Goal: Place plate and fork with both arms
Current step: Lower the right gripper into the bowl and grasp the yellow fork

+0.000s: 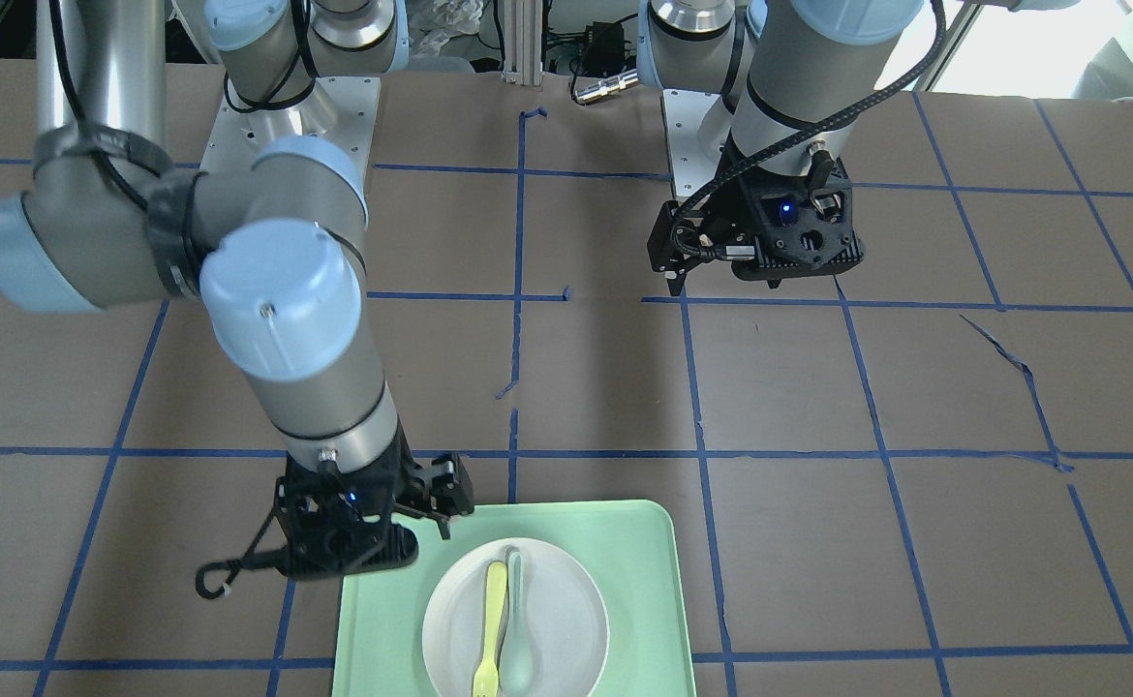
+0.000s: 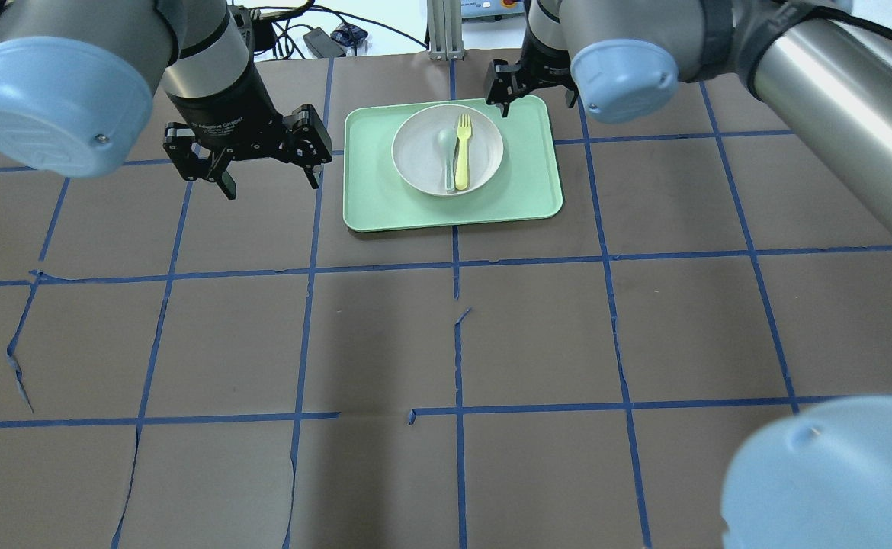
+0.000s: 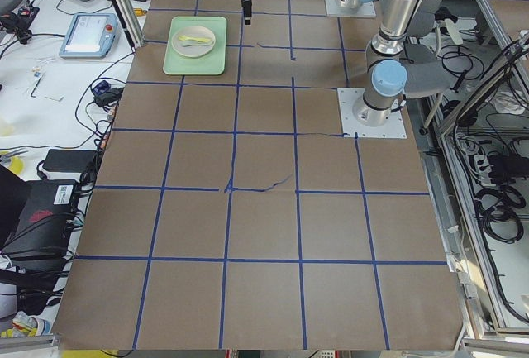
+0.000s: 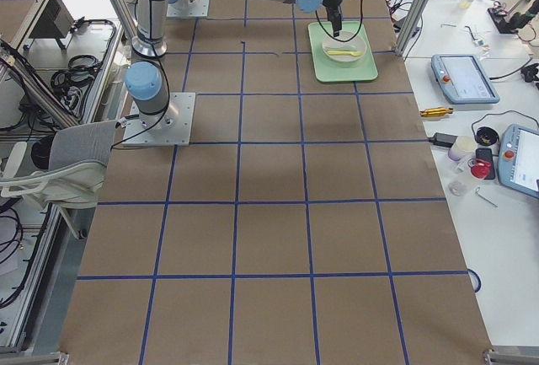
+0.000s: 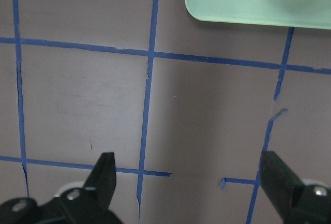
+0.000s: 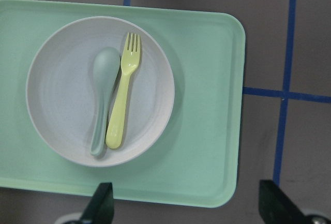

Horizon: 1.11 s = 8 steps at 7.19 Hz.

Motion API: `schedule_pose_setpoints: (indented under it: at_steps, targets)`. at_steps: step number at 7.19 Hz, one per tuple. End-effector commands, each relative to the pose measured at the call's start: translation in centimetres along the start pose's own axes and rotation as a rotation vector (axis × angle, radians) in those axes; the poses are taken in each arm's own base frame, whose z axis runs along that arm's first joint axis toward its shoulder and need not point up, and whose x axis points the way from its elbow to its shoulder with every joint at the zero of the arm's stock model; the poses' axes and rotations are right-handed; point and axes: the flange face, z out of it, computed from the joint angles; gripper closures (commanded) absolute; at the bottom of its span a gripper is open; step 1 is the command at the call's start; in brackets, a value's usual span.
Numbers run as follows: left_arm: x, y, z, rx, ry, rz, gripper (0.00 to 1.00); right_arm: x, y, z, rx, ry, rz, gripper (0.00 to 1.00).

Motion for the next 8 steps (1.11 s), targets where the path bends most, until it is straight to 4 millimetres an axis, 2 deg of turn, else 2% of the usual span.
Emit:
schedule_pose_setpoints:
  at_steps: [1, 2, 3, 5, 6, 8]
  targets:
    - [0.0, 0.1, -0.1, 0.000, -0.001, 0.000, 0.00, -2.4, -4.4, 7.0, -0.035, -0.007, 0.093, 0.00]
    - [-0.1, 0.6, 0.0, -0.002, -0.002, 0.002, 0.00, -3.7, -4.4, 8.0, -0.043, -0.007, 0.073, 0.07]
    - [-0.1, 0.9, -0.1, -0.002, -0.002, 0.000, 0.00, -4.3, -4.7, 9.6, -0.052, -0.004, 0.073, 0.07]
    - [-0.2, 0.9, -0.1, -0.002, -0.006, 0.000, 0.00, -6.0, -4.3, 10.9, -0.064, 0.001, 0.053, 0.27]
    - [-0.2, 1.0, -0.2, -0.001, -0.005, 0.000, 0.00, -6.0, -4.2, 12.2, -0.081, 0.002, 0.054, 0.42]
    - [-0.3, 0.9, -0.2, 0.001, -0.006, -0.002, 0.00, -6.0, -3.7, 13.5, -0.103, 0.004, 0.069, 0.43]
